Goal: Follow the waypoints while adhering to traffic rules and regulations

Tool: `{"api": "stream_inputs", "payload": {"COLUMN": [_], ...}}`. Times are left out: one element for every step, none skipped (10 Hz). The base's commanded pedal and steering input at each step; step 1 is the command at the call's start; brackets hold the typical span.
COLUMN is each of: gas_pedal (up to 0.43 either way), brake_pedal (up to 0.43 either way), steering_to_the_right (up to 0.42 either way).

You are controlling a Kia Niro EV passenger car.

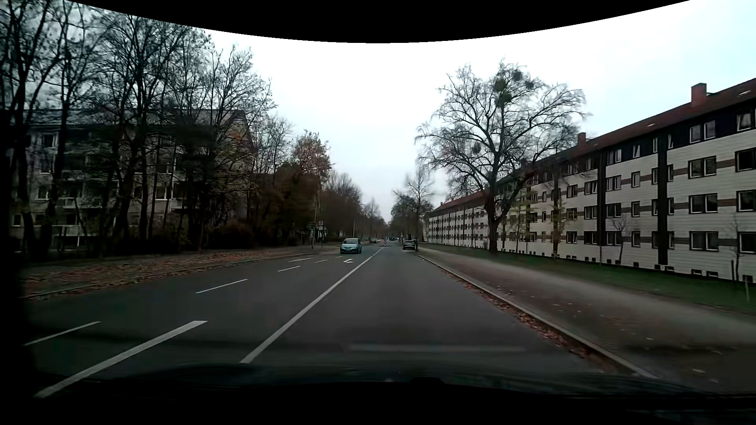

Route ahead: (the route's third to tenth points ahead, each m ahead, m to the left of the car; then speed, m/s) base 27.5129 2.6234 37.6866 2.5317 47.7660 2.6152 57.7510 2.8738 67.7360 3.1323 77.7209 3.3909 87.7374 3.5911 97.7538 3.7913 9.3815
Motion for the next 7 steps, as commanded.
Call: {"api": "stream_inputs", "payload": {"gas_pedal": [0.248,0.240,0.240,0.240,0.240,0.240,0.240], "brake_pedal": [0.000,0.000,0.000,0.000,0.000,0.000,0.000], "steering_to_the_right": [-0.011,-0.011,-0.011,-0.010,-0.010,-0.008,-0.006]}}
